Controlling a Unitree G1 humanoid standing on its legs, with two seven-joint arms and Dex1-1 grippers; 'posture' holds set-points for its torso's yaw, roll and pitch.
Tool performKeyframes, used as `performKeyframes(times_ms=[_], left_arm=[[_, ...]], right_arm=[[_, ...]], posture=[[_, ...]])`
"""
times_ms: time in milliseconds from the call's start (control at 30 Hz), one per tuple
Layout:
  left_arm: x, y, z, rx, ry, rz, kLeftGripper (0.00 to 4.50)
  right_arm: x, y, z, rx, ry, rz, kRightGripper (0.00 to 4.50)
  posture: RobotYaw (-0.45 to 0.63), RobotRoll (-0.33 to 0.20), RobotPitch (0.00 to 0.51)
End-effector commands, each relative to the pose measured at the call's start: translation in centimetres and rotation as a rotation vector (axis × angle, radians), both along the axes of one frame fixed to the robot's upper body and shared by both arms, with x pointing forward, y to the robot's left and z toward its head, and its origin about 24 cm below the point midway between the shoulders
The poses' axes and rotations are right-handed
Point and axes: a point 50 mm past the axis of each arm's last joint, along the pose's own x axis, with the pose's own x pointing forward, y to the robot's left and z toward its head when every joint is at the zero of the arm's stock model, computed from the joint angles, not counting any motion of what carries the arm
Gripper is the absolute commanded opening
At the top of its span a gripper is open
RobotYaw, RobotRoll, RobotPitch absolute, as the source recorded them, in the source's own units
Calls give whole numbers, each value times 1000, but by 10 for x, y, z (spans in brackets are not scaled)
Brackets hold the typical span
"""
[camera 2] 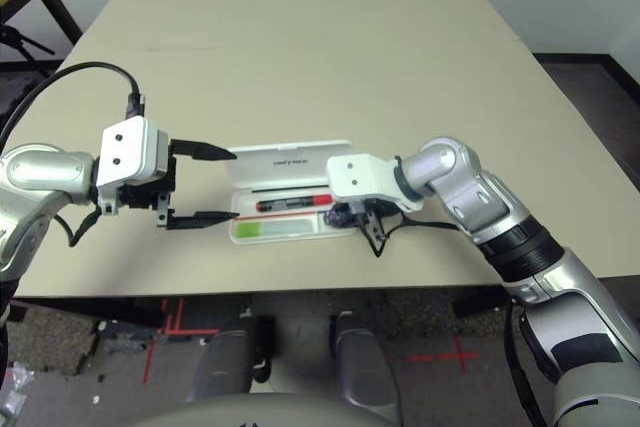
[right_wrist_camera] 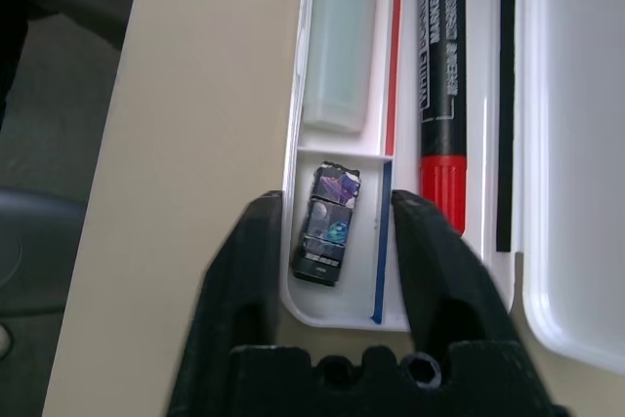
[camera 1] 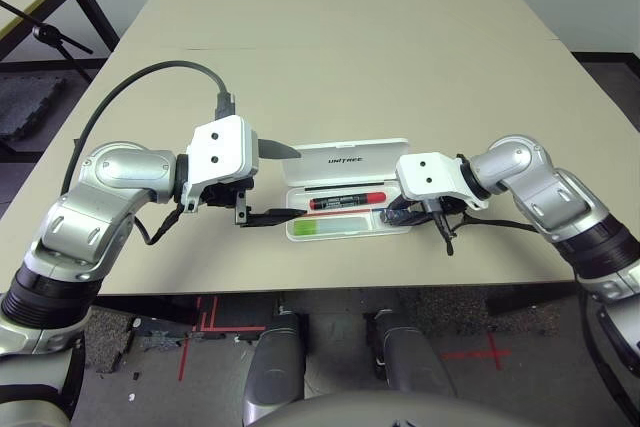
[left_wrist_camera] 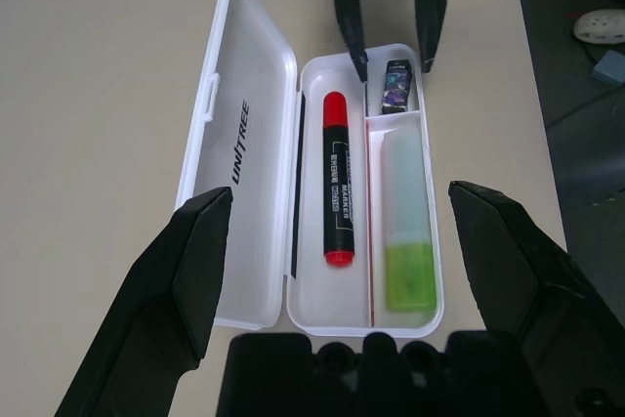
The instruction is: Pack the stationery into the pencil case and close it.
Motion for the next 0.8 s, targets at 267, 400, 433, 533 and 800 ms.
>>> performKeyframes(times_ms=[267, 400, 433, 533, 800], left_arm=[[-1, 0, -2, 21, 0, 4, 4500], [-2, 3, -4, 26, 6, 15, 4500], [-2, 4, -4, 27, 8, 18, 4500], [-1, 8, -6, 35, 14, 32, 4500], [2, 16, -11, 52, 35, 51, 4500]], right_arm=[[-1, -27, 32, 118, 14, -90, 4471], [-2, -58, 46, 159, 24, -209, 4471], [-3, -65, 48, 164, 22, -233, 4471], [-4, -91, 57, 177, 18, -331, 4471], [-9, -126, 64, 168, 18, -444, 4471]], posture=[[82, 0, 118], [74, 0, 116], [70, 0, 116], [64, 0, 116], [45, 0, 114]])
